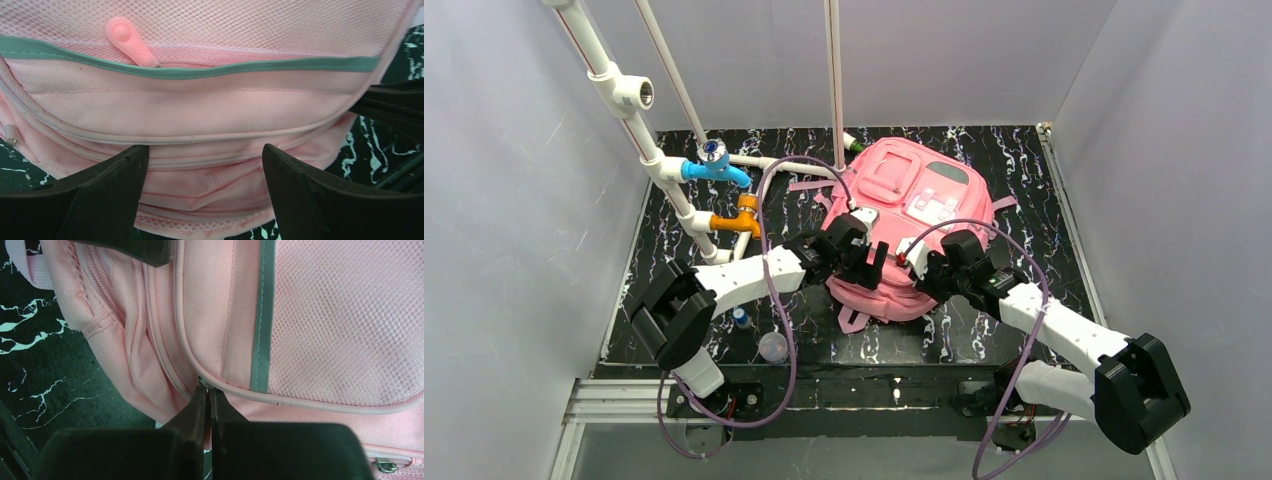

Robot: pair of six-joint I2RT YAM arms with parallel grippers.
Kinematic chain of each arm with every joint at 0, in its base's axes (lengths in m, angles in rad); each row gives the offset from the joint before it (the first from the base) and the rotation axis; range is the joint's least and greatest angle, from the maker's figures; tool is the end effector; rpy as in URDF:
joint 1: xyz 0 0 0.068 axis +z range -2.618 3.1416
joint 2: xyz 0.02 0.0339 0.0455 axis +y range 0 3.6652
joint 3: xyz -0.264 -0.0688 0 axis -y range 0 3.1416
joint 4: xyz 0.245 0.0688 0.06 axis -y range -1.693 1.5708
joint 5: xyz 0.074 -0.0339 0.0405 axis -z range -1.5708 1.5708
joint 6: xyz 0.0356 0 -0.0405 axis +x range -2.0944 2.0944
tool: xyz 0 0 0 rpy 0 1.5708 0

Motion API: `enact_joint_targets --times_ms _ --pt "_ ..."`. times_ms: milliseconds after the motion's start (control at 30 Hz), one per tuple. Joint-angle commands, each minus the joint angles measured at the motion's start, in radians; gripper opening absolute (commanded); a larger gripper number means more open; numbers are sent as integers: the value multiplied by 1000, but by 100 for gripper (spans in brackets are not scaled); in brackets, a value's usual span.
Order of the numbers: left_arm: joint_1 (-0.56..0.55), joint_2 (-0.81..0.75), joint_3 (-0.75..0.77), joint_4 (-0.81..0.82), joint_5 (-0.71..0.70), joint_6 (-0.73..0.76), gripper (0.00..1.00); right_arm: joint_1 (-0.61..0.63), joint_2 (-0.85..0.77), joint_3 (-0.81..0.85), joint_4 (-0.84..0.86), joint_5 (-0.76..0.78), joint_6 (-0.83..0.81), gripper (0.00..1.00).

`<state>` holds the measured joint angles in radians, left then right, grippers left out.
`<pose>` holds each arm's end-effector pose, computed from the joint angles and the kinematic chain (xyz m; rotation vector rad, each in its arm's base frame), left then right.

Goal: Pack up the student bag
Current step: Unzip the student bag at the center of the board.

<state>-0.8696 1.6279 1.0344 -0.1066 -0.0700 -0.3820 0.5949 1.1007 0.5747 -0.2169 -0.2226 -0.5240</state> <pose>0.2312 -0.2700 0.2192 0.5269 2.2759 -0.5701 0.1799 0.1312 0.2042 -1.3199 1.8945 0.2935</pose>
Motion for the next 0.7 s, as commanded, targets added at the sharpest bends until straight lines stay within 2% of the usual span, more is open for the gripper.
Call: enact_joint_targets --times_ms 0,67,200,367,467,533,600,667 --pt "-6 -153 -19 42 70 -24 82 30 -21 26 -77 4 96 1" --pt "-8 -239 -57 58 103 -27 82 31 -30 52 -83 59 197 1" --pt "-18 -449 -232 171 114 -93 82 36 -48 177 -115 82 377 1" --pt "-71 -578 -414 310 -60 -169 83 46 -17 290 -301 185 674 1" --pt "-119 -558 -488 435 -182 -208 85 46 -26 314 -468 307 804 1" --pt "-149 -483 -553 617 -235 -224 86 46 -70 305 -530 362 899 1" --pt "-175 -374 -583 768 -256 -241 82 46 -125 293 -577 359 967 1" --pt "-212 -252 -560 837 -285 -258 71 46 -164 310 -644 365 998 1"
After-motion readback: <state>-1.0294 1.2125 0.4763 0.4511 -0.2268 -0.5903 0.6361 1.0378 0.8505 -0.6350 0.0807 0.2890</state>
